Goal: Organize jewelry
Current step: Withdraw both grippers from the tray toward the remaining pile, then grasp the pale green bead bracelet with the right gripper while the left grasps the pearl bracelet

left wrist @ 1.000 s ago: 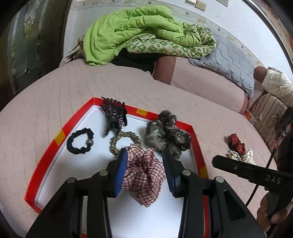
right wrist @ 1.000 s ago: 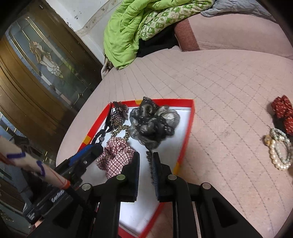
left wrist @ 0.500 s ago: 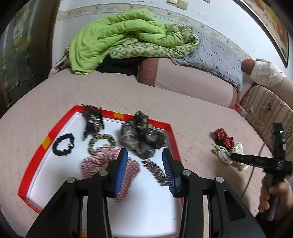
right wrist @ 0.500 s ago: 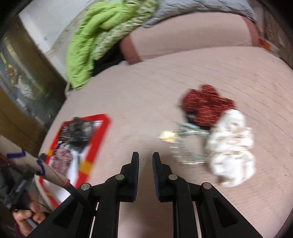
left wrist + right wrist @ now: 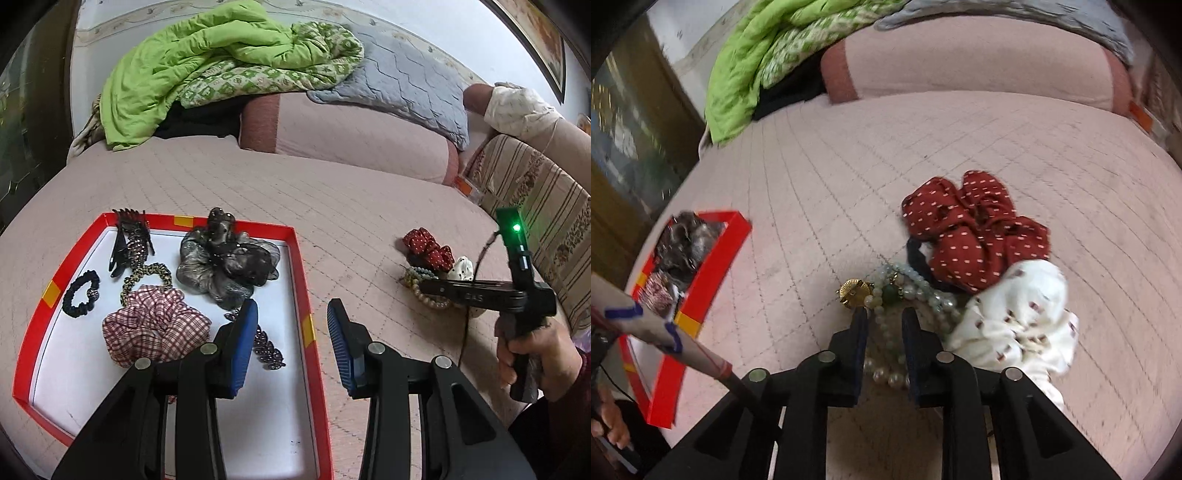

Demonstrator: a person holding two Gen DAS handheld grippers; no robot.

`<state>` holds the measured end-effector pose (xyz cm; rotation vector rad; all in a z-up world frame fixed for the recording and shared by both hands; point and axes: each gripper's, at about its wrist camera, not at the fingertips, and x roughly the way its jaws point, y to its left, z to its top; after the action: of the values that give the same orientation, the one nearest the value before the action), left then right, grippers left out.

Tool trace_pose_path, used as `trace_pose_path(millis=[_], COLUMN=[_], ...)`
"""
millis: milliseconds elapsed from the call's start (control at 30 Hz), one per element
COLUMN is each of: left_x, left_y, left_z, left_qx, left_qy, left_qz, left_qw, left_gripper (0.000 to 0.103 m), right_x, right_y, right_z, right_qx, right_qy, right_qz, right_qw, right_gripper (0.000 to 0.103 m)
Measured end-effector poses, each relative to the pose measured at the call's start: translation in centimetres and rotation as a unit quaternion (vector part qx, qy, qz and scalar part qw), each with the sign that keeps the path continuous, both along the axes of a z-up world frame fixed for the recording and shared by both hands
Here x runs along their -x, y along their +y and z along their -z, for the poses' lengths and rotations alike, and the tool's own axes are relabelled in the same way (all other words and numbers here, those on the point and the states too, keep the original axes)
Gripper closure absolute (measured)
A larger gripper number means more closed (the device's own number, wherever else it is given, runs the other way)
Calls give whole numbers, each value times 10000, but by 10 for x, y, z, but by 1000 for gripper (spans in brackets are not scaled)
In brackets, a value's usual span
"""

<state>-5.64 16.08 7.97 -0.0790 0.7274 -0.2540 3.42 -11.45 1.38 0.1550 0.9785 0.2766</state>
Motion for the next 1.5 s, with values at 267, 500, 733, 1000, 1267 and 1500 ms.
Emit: trace_pose_path(millis=[267,500,733,1000,1267,1500], left_x=[-6,-16,-60,-109,-80,-39], left_y=[-19,-69,-132,-184,-162,-112], left_z=[0,0,27,65,67,52], left_qx=[7,240,663,462,-7,180], left_qy=[166,650,1514,2002,1842,1552], left_qz=[224,857,1310,938,941,843], left_qw=[9996,9939,9775,9742,9784,9841], left_gripper=[65,65,65,71,94,94], right_x=[-3,20,48,46,42,42], right_y=[11,-43,-90,-107,-107,-94], right_z=[7,-36,-57,-58,-68,-75], right_qx=[641,-1023,-1667,-1937,-1989,-2069], right_qy=[-109,-737,-1192,-1202,-1349,-1421], right_qz=[-255,267,722,992,850,591], right_qw=[9976,9917,9761,9686,9670,9662], right_gripper=[97,97,97,96,96,96])
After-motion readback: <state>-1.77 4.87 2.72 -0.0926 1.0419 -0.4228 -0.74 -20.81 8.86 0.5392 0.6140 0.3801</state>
